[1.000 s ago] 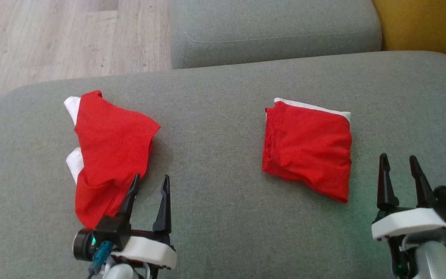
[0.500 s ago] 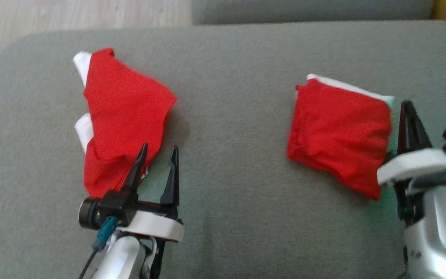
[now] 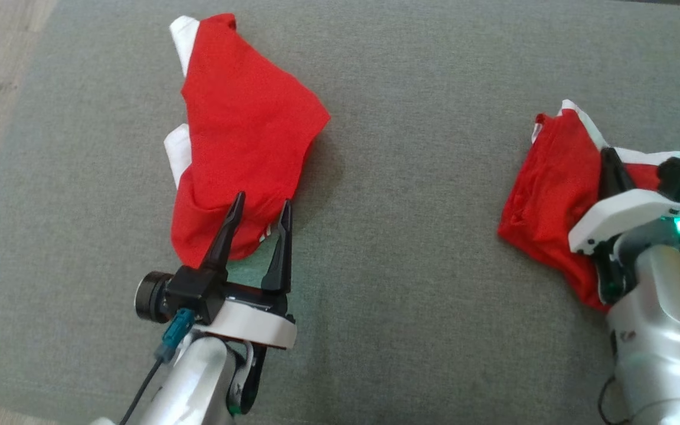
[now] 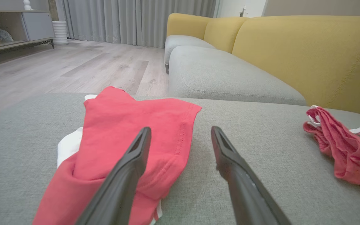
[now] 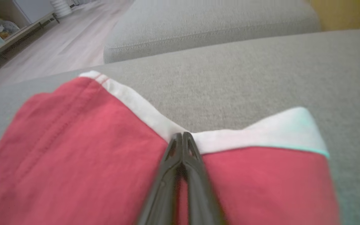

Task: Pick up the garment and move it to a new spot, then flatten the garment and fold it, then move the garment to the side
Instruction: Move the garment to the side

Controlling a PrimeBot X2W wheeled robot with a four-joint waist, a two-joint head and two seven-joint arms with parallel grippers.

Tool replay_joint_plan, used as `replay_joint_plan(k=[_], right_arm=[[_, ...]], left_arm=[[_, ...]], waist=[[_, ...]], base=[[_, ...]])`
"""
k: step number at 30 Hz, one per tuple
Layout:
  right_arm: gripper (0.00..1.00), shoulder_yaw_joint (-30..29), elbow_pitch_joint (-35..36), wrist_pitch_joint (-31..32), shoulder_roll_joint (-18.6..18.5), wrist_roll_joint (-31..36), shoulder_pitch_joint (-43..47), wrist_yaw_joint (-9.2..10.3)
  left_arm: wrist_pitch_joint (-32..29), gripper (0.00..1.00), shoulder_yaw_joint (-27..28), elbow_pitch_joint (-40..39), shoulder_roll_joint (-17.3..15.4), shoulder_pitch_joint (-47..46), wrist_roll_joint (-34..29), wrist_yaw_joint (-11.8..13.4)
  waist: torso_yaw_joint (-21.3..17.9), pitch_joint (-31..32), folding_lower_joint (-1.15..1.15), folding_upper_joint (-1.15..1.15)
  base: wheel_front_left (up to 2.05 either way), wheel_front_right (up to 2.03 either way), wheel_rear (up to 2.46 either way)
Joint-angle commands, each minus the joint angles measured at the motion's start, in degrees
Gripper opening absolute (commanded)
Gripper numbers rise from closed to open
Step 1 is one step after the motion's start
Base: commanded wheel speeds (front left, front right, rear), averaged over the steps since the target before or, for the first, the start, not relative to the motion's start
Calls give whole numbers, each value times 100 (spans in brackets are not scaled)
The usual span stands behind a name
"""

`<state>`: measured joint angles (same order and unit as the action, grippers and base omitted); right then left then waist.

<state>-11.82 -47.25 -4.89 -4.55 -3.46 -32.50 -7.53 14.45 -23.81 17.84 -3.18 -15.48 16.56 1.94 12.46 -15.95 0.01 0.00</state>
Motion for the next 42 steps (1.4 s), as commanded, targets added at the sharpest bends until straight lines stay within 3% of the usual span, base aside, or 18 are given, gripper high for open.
replay_joint_plan(k=[1, 8, 15, 21, 28, 33, 41, 42], right_arm=[[0, 251, 75, -151, 69, -9, -198, 4], [0, 1174, -339, -561, 139, -335, -492, 4], [0, 2048, -1066, -192, 155, -567, -546, 4], [0, 2480, -1035, -614, 142, -961, -540, 4], [0, 2418, -375, -973, -133, -1216, -322, 4], [0, 1855, 685, -1007, -385, -1045, 239, 4], [0, 1128, 1988, -1009, -190, -725, 1636, 4], [35, 1072, 2128, -1009, -155, -667, 1802, 4]], left_arm=[[54, 100, 151, -150, -9, -171, -44, -8], [54, 100, 132, -136, 6, -107, -55, -4], [54, 100, 138, -145, 14, -64, -60, -4], [54, 100, 220, -171, 14, -12, -86, 27], [54, 100, 335, -185, 3, 89, -92, -8], [54, 100, 442, -190, -9, 230, -90, -9], [54, 100, 617, -213, -7, 499, -15, -70], [54, 100, 639, -204, -6, 533, -21, -71]], waist=[[17, 46, -1, 0], [66, 196, -1, 0], [115, 266, -1, 0], [-42, 420, -1, 0], [-345, 726, -1, 0], [-641, 989, -1, 0], [-940, 1275, -1, 0], [-962, 1298, -1, 0]], base=[[0, 0, 0], [0, 0, 0], [0, 0, 0], [0, 0, 0], [0, 0, 0], [0, 0, 0], [0, 0, 0], [0, 0, 0]])
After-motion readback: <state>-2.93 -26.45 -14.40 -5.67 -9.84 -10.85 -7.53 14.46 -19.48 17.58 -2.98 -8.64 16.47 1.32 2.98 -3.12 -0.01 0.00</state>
